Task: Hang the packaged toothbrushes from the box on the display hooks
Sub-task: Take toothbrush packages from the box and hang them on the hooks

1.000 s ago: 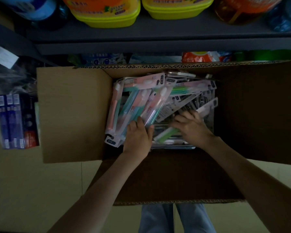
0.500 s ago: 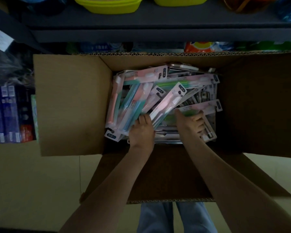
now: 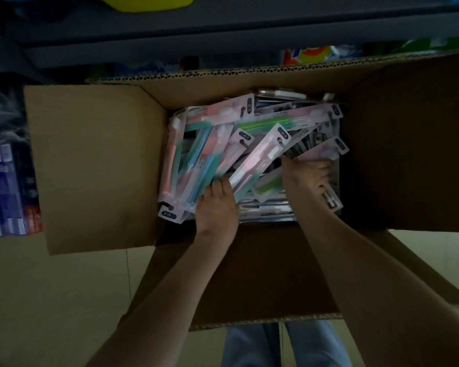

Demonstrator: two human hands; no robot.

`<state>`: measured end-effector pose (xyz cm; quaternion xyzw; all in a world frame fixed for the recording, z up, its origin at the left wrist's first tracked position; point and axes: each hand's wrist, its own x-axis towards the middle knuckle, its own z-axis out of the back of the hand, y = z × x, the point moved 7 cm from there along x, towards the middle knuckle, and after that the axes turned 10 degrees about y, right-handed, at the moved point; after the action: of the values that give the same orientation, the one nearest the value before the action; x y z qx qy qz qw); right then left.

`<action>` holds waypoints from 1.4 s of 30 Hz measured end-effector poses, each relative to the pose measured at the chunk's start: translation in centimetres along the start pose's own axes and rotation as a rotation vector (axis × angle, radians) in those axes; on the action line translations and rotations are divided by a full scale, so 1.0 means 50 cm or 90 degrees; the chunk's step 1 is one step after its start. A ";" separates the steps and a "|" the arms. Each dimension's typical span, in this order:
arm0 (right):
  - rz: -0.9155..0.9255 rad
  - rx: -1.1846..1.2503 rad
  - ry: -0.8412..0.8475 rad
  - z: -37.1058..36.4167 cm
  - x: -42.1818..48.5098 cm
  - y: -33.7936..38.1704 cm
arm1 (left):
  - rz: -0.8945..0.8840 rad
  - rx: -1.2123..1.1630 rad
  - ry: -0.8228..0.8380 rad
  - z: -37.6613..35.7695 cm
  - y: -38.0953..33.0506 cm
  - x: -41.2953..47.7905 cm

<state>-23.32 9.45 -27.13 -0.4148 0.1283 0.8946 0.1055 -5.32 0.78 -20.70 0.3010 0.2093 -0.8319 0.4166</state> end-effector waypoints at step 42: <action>0.934 0.201 -0.298 1.156 -1.099 0.261 | -0.337 -0.347 -0.346 1.117 -0.380 -0.772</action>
<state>-33.68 10.90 52.98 -0.0047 0.4695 0.7709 -0.4304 -20.90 -0.06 48.05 -0.1120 0.3734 -0.8728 0.2937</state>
